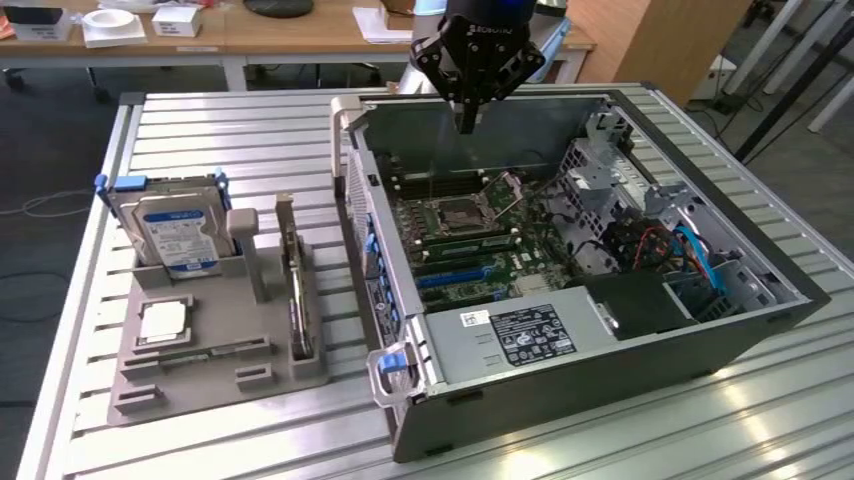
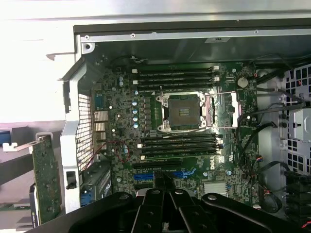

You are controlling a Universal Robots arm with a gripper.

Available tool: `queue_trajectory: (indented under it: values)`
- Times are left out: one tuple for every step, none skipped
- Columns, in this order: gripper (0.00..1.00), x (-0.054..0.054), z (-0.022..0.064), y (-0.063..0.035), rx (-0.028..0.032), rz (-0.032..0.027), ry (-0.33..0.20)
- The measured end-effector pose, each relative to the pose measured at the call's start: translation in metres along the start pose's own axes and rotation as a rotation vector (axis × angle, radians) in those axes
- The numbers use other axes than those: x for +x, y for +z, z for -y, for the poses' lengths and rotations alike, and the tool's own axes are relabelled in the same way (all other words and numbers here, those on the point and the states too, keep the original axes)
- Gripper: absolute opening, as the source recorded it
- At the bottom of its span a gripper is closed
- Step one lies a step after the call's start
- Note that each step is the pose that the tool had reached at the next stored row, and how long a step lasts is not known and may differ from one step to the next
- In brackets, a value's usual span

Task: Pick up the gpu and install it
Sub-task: 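Reach for the gpu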

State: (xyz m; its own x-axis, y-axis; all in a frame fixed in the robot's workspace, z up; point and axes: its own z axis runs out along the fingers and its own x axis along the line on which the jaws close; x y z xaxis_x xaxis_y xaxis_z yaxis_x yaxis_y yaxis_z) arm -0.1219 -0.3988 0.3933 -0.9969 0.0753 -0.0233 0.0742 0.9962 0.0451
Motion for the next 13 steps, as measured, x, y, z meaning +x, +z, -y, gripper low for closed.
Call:
queue_trajectory:
  values:
    - [0.1, 0.0, 0.0, 0.0, 0.0, 0.0, 0.0]
    - [0.1, 0.0, 0.0, 0.0, -0.0001, 0.0, 0.0]
    - [0.1, 0.0, 0.0, 0.0, 0.0, 0.0, 0.0]
    - [0.1, 0.0, 0.0, 0.0, 0.0, 0.0, 0.0]
    - [0.1, 0.0, 0.0001, 0.0001, -0.0002, 0.0002, 0.0]
    - [0.1, 0.002, 0.0002, 0.0, -0.0002, 0.0002, 0.0]
    - [0.1, 0.004, 0.0004, -0.0001, -0.0001, 0.0004, 0.0]
    - [0.1, 0.007, 0.0008, -0.0002, -0.0001, 0.0009, 0.0]
    - [0.1, 0.01, 0.0013, -0.0003, -0.0002, 0.0019, 0.0]
    - [0.1, 0.014, 0.0021, -0.0004, -0.0003, 0.0031, 0.0]
    - [0.1, 0.017, 0.003, -0.0006, -0.0003, 0.0041, 0.0]
    - [0.1, 0.02, 0.004, -0.0006, -0.0004, 0.0054, 0.0]
    - [0.1, 0.023, 0.0052, -0.0008, -0.0005, 0.0066, -0.001]
